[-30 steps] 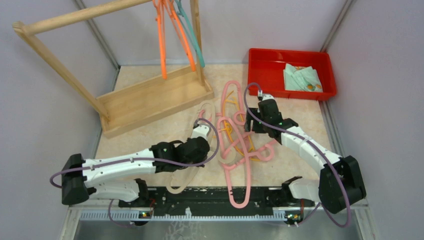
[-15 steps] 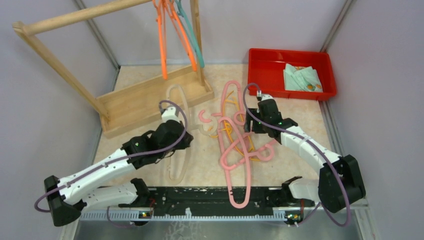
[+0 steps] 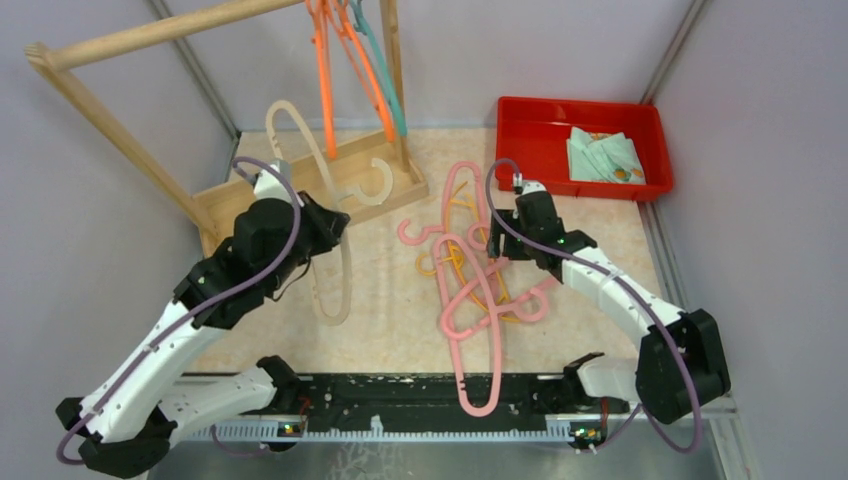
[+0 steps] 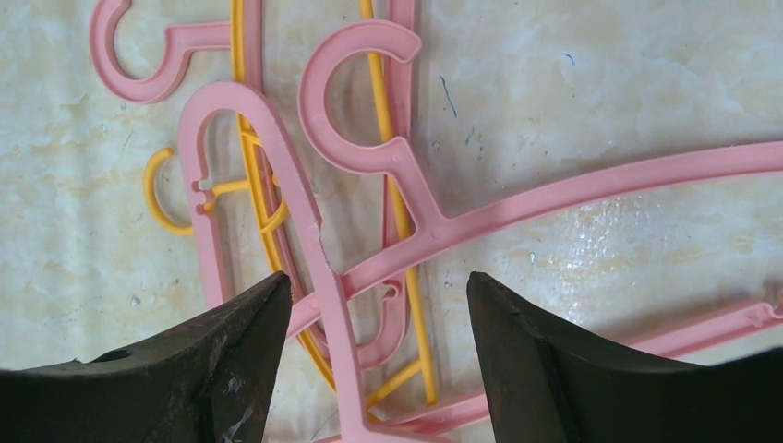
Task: Organize the hangers
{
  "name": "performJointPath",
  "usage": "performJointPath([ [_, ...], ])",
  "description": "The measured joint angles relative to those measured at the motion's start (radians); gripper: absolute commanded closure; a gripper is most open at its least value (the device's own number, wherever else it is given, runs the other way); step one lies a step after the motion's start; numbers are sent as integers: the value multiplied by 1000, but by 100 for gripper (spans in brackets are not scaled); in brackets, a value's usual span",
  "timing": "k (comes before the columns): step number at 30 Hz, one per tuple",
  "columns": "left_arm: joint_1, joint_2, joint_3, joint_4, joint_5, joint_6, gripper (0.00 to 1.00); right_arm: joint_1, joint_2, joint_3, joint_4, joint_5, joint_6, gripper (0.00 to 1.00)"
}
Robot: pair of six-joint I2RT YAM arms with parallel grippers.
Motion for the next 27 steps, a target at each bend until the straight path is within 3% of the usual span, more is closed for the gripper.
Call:
performJointPath([
  [15,0,3,203,-3,-17,64,100,0,40,13,2,0,-13,30],
  [27,69,128,301,58,14,88,100,0,44,13,2,2,-13,30],
])
